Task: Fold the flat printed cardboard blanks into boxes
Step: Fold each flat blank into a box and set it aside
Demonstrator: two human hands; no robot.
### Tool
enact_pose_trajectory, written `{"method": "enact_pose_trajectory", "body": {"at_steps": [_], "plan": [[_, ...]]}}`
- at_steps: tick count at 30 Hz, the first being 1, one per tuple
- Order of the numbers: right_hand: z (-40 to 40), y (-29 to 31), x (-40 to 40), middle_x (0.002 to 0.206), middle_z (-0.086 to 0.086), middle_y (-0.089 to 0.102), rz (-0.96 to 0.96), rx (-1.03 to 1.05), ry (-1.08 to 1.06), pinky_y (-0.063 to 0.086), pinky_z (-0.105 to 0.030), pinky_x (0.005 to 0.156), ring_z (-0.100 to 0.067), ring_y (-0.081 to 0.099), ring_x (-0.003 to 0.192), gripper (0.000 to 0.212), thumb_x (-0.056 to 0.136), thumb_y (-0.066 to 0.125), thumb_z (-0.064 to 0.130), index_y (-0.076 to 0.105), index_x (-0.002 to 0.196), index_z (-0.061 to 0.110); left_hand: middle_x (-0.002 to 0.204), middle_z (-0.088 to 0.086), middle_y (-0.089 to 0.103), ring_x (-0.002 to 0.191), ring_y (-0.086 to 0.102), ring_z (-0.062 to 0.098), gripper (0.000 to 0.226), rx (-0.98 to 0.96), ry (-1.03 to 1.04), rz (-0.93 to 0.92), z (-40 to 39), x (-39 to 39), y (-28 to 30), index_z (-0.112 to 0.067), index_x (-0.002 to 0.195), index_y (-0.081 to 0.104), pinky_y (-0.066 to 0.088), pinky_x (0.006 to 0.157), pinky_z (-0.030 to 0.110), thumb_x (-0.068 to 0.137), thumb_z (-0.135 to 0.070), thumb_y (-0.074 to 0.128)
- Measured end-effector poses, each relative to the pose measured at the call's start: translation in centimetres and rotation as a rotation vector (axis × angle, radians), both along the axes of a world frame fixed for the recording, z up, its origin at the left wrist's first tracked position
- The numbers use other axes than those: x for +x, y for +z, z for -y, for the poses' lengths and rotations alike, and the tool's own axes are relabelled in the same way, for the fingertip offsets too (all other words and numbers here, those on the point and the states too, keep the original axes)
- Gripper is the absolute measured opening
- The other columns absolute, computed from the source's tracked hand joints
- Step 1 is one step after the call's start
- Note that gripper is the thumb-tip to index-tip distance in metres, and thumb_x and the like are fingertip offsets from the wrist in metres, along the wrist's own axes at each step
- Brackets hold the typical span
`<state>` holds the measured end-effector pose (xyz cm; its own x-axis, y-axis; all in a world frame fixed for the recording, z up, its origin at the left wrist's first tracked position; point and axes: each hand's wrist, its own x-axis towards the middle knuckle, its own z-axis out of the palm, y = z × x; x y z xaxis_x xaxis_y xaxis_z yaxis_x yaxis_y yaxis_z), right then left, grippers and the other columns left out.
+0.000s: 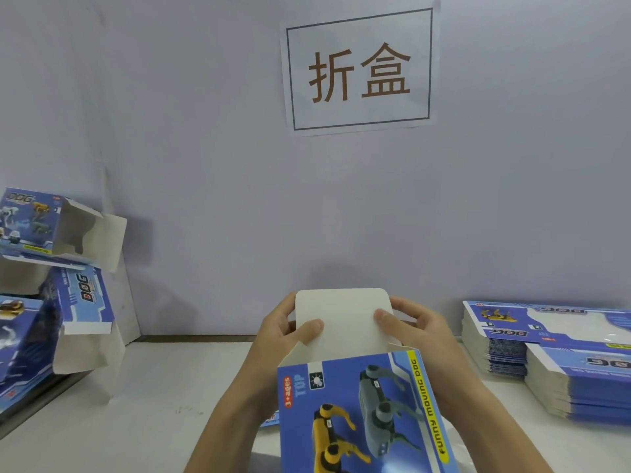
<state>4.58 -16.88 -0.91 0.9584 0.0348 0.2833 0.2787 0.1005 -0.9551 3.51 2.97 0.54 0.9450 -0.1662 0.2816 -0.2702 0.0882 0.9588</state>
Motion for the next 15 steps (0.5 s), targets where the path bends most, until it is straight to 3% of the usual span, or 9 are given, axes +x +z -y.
{"method": "enact_pose_trajectory", "body": {"at_steps": [2,4,7,11,15], "plan": [[0.0,0.5,-0.2,0.084,-0.008,0.078,0.034,0.01,-0.001,0.059,-0.027,0.059,-0.023,0.075,0.07,0.018,0.095,0.062,0.012,0.07,0.111,0.017,0.08,-0.001,0.076,0.066,0.073,0.017,0.022,-0.015,0.003,0.023,0.1,-0.2,0.3,-0.02,0.115,0.058,0.054,0.049,0.021,0.093,-0.015,0.059],[0.0,1.1,-0.5,0.077,-0.004,0.077,0.056,0.037,-0.008,0.053,-0.02,0.051,-0.015,0.072,0.061,0.017,0.095,0.063,0.009,0.071,0.106,0.02,0.082,0.0,0.076,0.068,0.074,0.018,0.032,-0.008,0.01,0.058,0.3,-0.3,0.5,-0.024,0.114,0.06,0.054,0.05,0.022,0.083,-0.028,0.064],[-0.2,1.9,-0.8,0.072,0.003,0.076,0.12,0.042,-0.026,0.05,-0.016,0.046,-0.007,0.069,0.056,0.017,0.094,0.064,0.013,0.074,0.096,0.026,0.087,0.0,0.076,0.072,0.074,0.018,0.041,0.033,0.01,0.133,0.4,-0.3,0.8,-0.027,0.117,0.061,0.055,0.052,0.023,0.077,-0.034,0.066],[-0.3,2.6,-1.3,0.069,-0.001,0.075,0.174,0.033,-0.001,0.049,-0.017,0.045,-0.009,0.067,0.054,0.027,0.094,0.064,0.015,0.077,0.088,0.038,0.083,-0.008,0.074,0.069,0.072,0.01,0.029,0.055,0.008,0.237,0.3,-0.1,1.1,-0.023,0.119,0.059,0.053,0.052,0.018,0.09,-0.019,0.062],[-0.5,2.6,-1.8,0.07,-0.008,0.074,0.164,0.068,0.037,0.05,-0.023,0.044,-0.017,0.066,0.052,0.019,0.095,0.063,0.011,0.073,0.098,0.026,0.08,-0.007,0.072,0.066,0.072,0.013,0.028,0.05,0.009,0.273,-0.1,0.1,0.8,-0.024,0.112,0.06,0.052,0.05,0.019,0.085,-0.019,0.066]]}}
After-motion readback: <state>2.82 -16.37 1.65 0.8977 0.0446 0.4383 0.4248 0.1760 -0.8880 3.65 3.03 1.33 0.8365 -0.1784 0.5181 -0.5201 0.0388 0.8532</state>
